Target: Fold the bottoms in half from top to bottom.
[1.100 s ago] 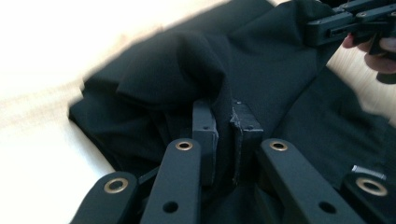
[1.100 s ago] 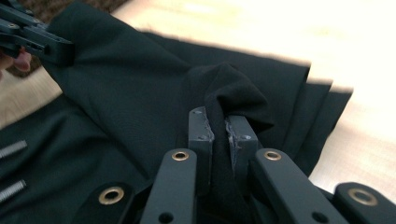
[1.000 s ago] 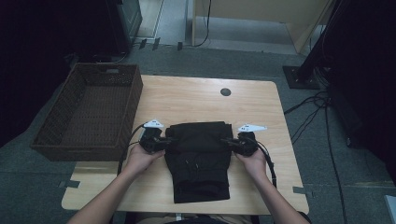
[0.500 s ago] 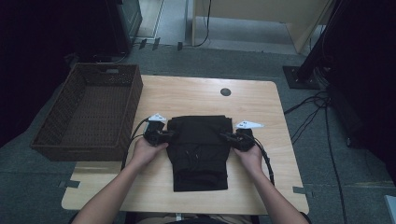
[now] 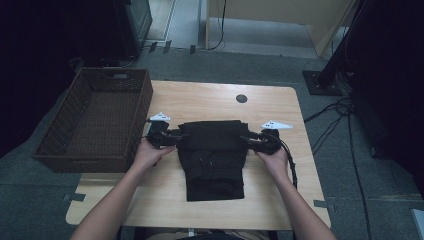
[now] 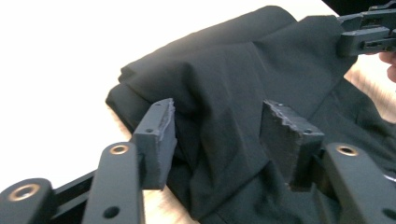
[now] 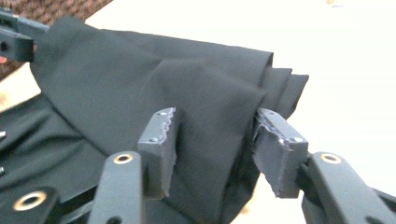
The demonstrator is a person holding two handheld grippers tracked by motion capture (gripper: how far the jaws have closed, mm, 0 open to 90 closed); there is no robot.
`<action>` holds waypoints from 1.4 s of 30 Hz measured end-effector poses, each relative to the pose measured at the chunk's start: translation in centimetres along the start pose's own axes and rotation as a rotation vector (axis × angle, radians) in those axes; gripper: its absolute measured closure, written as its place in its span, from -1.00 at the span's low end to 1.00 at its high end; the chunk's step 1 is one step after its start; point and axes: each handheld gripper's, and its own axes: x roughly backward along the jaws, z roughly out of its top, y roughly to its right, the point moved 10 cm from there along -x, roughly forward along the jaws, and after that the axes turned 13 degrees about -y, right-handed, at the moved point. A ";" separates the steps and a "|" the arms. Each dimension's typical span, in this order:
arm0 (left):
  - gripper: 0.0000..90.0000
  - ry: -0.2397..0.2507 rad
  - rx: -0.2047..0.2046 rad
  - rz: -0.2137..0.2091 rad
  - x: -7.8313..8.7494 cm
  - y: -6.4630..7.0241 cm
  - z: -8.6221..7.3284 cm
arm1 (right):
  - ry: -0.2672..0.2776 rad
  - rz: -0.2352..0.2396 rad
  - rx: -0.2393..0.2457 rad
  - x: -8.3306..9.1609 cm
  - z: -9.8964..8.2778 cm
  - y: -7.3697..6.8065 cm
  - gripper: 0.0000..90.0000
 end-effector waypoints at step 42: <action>0.63 -0.020 -0.035 -0.068 0.3 1.0 0.7 | -0.072 0.051 0.081 -0.1 1.0 -2.4 0.57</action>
